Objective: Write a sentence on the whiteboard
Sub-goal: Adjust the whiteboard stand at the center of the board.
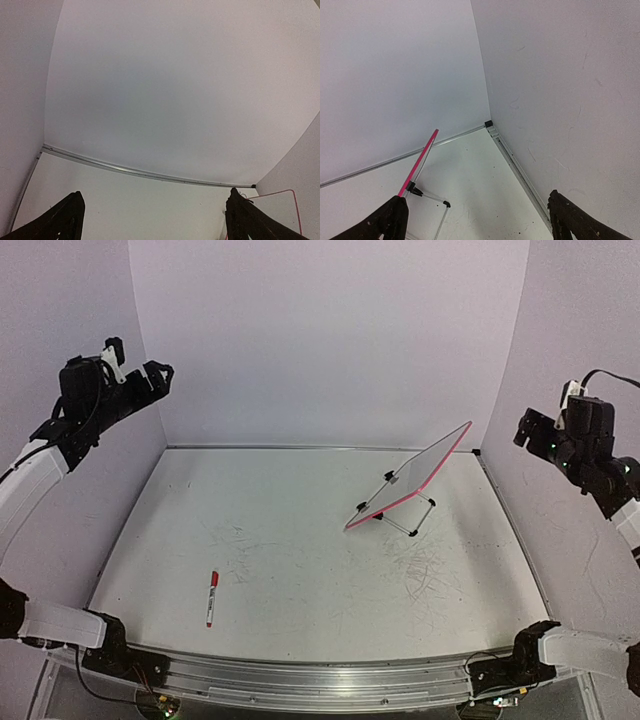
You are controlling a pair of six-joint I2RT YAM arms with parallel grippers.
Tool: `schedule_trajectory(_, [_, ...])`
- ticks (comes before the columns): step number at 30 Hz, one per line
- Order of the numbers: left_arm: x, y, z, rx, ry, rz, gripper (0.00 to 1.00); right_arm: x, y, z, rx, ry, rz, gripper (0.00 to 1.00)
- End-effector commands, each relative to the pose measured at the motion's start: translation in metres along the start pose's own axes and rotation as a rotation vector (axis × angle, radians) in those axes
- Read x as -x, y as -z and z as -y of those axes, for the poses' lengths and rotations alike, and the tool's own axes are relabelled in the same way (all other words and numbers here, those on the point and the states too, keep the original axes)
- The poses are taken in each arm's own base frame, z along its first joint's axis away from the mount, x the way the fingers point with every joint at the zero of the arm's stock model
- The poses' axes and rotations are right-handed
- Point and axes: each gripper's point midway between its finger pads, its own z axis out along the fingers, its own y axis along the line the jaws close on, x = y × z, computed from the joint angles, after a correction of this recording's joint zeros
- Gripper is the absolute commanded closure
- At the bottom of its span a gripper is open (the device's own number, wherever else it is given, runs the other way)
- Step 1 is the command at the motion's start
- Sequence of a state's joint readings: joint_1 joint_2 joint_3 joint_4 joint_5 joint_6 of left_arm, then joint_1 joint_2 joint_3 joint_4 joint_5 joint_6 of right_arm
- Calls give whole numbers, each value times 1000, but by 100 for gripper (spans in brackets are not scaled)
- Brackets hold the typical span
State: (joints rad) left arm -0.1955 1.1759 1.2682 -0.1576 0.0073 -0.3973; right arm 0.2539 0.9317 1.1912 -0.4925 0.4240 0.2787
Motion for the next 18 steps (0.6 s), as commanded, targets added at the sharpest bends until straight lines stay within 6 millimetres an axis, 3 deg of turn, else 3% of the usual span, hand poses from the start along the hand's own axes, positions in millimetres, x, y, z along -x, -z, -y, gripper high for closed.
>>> schedule_trajectory(1, [-27,-19,17,-113,59,-117,1,-20,-12,6,-68,26,-77,2])
schedule_trajectory(9, [-102,-54,7,-123,179,-372,1,-95,-69,15,8,-110,-280,2])
schedule_trajectory(18, [-195,-74,19,-142,256,-611,1,-167,-148,-21,229,-314,-485,3])
